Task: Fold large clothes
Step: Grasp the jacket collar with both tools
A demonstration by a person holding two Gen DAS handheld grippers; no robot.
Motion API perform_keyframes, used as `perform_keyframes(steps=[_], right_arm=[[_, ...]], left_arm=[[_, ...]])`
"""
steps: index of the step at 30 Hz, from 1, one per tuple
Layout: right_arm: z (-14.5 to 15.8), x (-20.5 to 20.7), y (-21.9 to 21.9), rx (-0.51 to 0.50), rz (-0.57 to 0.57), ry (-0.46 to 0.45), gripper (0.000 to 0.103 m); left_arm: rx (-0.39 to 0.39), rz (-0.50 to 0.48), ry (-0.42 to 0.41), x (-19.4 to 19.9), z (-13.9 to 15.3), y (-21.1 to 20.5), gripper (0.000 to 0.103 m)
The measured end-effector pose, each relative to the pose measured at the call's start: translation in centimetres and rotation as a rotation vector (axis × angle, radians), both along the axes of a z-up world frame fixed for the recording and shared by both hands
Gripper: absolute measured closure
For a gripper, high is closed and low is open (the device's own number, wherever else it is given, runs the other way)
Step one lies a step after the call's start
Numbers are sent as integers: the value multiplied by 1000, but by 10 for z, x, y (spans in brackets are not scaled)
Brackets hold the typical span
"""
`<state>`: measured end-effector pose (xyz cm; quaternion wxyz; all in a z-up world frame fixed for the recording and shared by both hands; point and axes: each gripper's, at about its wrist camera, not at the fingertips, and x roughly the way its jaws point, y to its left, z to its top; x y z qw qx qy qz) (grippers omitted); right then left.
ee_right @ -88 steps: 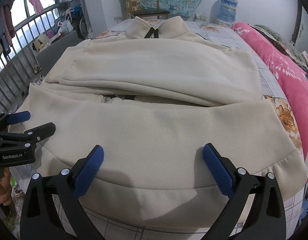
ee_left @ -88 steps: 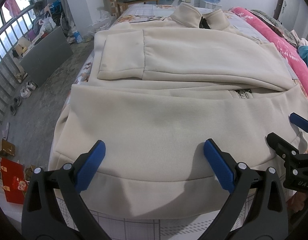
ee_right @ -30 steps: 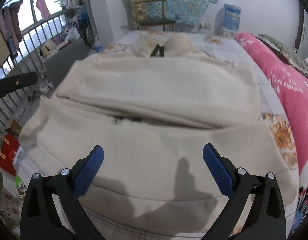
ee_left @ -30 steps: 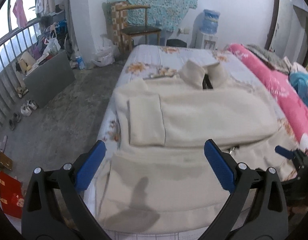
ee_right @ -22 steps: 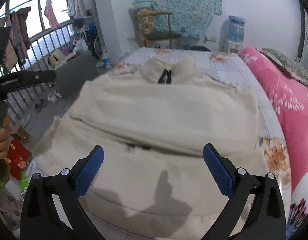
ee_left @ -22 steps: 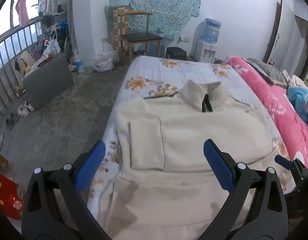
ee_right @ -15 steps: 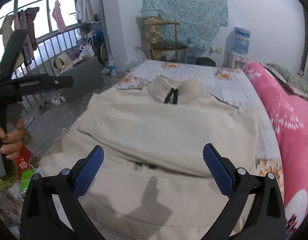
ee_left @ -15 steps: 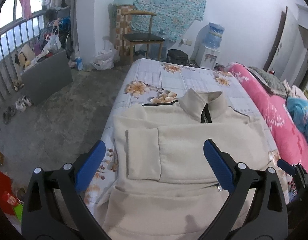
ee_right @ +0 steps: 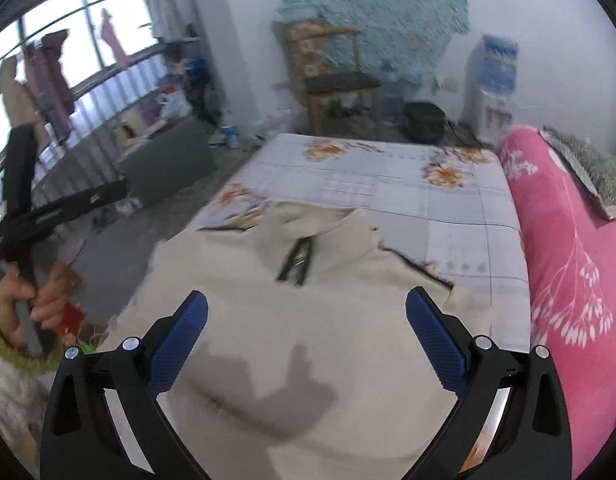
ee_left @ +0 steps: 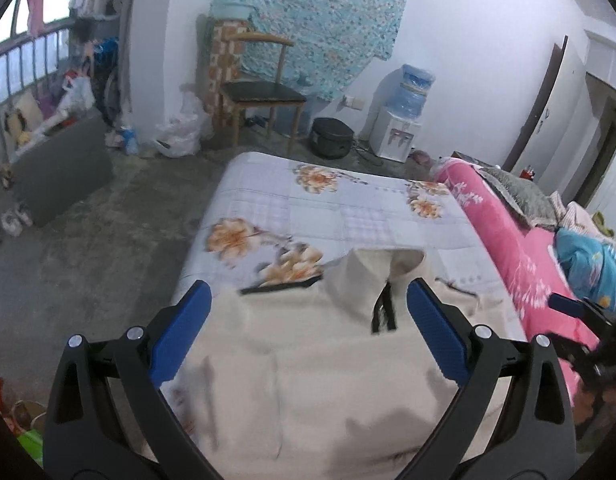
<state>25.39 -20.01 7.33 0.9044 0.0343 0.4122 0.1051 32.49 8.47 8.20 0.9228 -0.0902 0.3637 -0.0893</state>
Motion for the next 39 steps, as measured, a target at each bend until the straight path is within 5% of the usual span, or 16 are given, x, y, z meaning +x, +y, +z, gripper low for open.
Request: perform_keyframes(steps=[4,13,16,19,20,22,24,32,39], right_arm=[[-22,68,-19,72,-46,97,6],[-87,169,-31,142,-114,233,18],[-108,188,-31,138,-129,272,25],[-130,200,-30,132,-138,323,45],[-133,199,-29,136,-133,330,58],[-135,196,-27,151,-115,335,78],[-128,188,-23,145,-88,308,86],[-89,111,2,-82,87,161,90],[-125,51,13,-216,227,241,83]], left_arm=[[-33,-46,61,53,-24,-19,9],[-89,-145,231,141,-92,-66,37],[-58,-172,264,153,-108,-80,42],[3,-174,273,157,-119,-90,63],[38,-174,275,157,-123,-95,78],[85,-173,262,154,-123,-99,88],[126,-193,213,141,-113,-103,95],[302,-355,46,54,-71,-105,98],[340,-428,200,6,-117,-100,97]])
